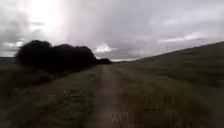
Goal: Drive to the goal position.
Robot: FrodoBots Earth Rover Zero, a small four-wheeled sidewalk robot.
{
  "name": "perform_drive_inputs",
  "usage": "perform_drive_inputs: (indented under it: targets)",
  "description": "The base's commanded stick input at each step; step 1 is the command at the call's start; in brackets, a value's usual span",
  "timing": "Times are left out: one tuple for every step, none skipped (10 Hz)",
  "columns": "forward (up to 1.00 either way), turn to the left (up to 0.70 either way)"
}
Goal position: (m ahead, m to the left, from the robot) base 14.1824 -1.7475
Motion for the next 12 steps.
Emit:
perform_drive_inputs:
  targets:
    - [0.70, 0.00]
    - [0.70, 0.00]
    - [0.70, 0.00]
    - [0.70, 0.00]
    - [0.70, 0.00]
    - [0.70, 0.00]
    - [0.70, 0.00]
    - [0.70, 0.00]
    - [0.70, 0.00]
    - [0.70, 0.00]
    - [0.70, 0.00]
    - [0.70, 0.00]
